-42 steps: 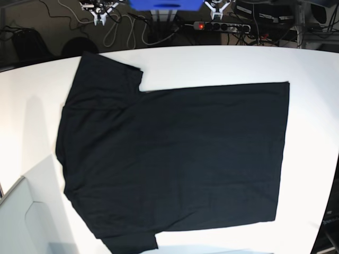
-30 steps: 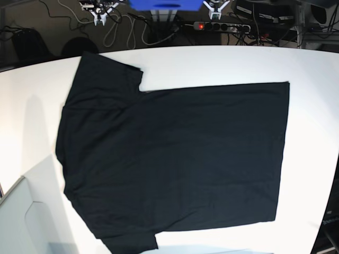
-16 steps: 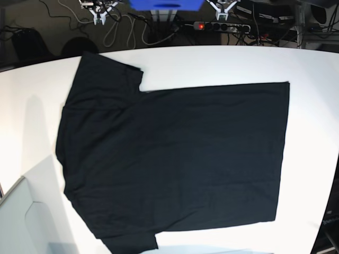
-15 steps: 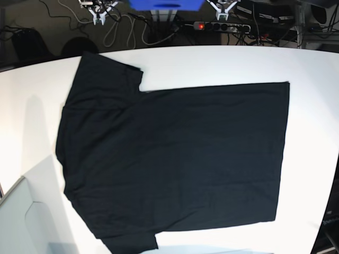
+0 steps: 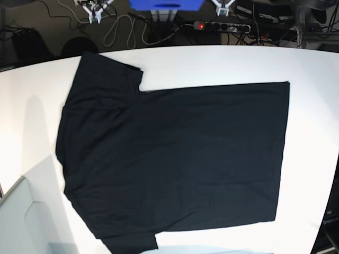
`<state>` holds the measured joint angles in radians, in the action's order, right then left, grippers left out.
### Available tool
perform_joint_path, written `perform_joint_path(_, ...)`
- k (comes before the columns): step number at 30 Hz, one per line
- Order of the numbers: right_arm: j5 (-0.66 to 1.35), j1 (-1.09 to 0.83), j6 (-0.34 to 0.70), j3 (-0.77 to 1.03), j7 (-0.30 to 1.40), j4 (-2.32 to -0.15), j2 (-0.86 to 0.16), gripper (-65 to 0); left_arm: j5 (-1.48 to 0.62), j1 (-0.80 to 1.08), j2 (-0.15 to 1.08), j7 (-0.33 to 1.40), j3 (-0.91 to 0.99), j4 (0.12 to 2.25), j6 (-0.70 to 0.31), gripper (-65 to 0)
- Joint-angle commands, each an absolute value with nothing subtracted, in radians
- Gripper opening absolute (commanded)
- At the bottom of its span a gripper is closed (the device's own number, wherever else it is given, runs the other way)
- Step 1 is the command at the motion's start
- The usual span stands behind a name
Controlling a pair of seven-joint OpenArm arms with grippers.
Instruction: Fold the T-shirt properly
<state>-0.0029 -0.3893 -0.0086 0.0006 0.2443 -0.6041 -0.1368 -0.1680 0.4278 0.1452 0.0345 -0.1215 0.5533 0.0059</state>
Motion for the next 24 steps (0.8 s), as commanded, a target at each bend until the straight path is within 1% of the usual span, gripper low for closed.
perform_joint_path(1, -0.001, -0.433, 0.001, 0.002, 0.242, -0.656, -0.148, -64.9, -0.171, 0.476, 0.157, 0.035, -0.120, 0.601, 0.004, -65.0)
perform_joint_path(3, -0.001, -0.499, 0.001, 0.008, 0.262, -0.768, -0.171, -64.9, -0.173, 0.538, 0.160, 0.035, -0.120, 0.685, 0.004, -65.0)
perform_joint_path(5, 0.002, -0.570, 0.001, 0.008, 0.311, -0.914, -0.191, -64.9, -0.189, 0.604, 0.194, 0.035, -0.119, 0.789, 0.005, -65.0)
perform_joint_path(9, 0.004, -0.702, 0.001, 0.012, 0.386, -1.205, -0.232, -64.9, -0.283, 0.702, 0.225, 0.035, -0.119, 0.967, 0.005, -65.0)
perform_joint_path(12, 0.004, -0.792, 0.001, 0.015, 0.440, -1.428, -0.263, -64.9, -0.344, 0.779, 0.288, 0.035, -0.119, 1.127, 0.007, -65.0)
perform_joint_path(14, 0.004, -0.849, 0.001, 0.041, 0.481, -1.567, -0.277, -64.9, -0.363, 0.828, 0.309, 0.035, -0.119, 1.241, 0.008, -65.0)
perform_joint_path(19, 0.004, -0.961, 0.001, 0.150, 0.591, -1.891, -0.275, -64.9, -0.361, 0.954, 0.366, 0.035, -0.117, 1.527, 0.010, -65.0)
perform_joint_path(22, 0.004, -1.006, 0.002, 0.213, 0.656, -2.074, -0.274, -64.9, -0.360, 1.047, 0.364, 0.035, -0.027, 1.712, 0.010, -65.0)
perform_joint_path(24, 0.004, -1.015, 0.002, 0.225, 0.665, -2.126, -0.274, -64.9, -0.363, 1.093, 0.338, 0.035, 0.047, 1.807, 0.010, -65.0)
